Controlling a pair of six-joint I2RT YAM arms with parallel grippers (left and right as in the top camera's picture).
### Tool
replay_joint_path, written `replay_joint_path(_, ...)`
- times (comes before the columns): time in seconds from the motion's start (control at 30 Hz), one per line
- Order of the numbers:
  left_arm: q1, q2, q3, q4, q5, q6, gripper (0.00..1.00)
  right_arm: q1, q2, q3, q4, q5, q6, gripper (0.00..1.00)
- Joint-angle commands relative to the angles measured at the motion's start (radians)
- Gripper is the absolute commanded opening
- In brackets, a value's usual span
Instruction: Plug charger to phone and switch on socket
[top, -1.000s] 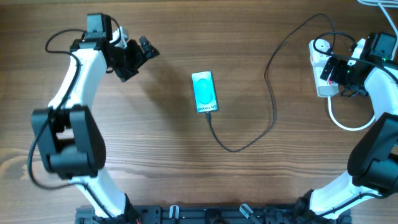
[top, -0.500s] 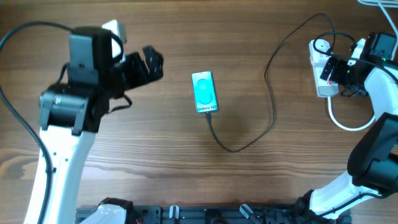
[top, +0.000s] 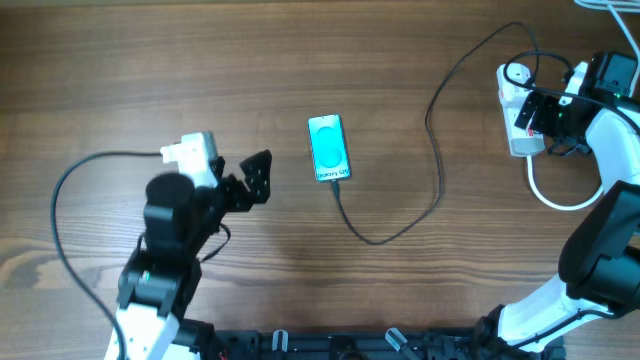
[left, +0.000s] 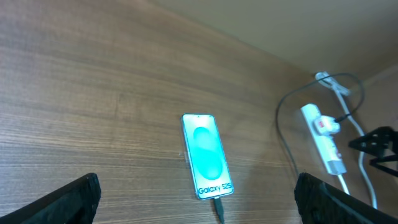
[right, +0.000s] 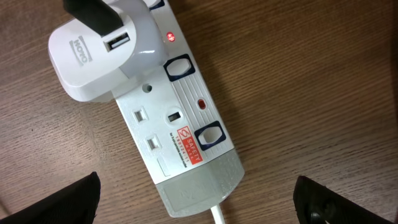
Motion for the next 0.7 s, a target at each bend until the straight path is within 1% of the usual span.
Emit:
replay_joint_path(0.0,-0.003,-0.206,-0.106,0.055,-0.011,0.009,1.00,0.000,0.003,-0.004,0.002,0.014,-0.011,1.00)
replay_joint_path(0.07,-0.003,-0.326,-0.155,0.068,-0.027,0.010,1.00,0.000,0.003,-0.004,0.002,0.014,-0.012,1.00)
replay_joint_path(0.1,-0.003,-0.407,-0.175,0.067,-0.036,0.032,1.00,0.000,0.003,-0.004,0.002,0.014,-0.012,1.00)
replay_joint_path(0.17,-0.003,-0.513,-0.190,0.064,-0.037,0.058,1.00,0.000,0.003,-0.004,0.002,0.014,-0.012,1.00)
replay_joint_path(0.27,-0.003,-0.608,-0.190,0.055,-0.036,0.080,1.00,0.000,0.003,-0.004,0.002,0.014,-0.012,1.00)
replay_joint_path(0.43,-0.003,-0.781,-0.190,-0.031,-0.053,0.085,1.00,0.000,0.003,-0.004,0.002,0.014,-0.012,1.00)
replay_joint_path(0.6,-0.003,-0.798,-0.211,-0.027,-0.060,0.085,1.00,0.000,0.003,-0.004,0.002,0.014,-0.012,1.00)
replay_joint_path(0.67,-0.003,-0.798,-0.246,0.021,-0.067,0.085,1.00,0.000,0.003,-0.004,0.002,0.014,-0.012,1.00)
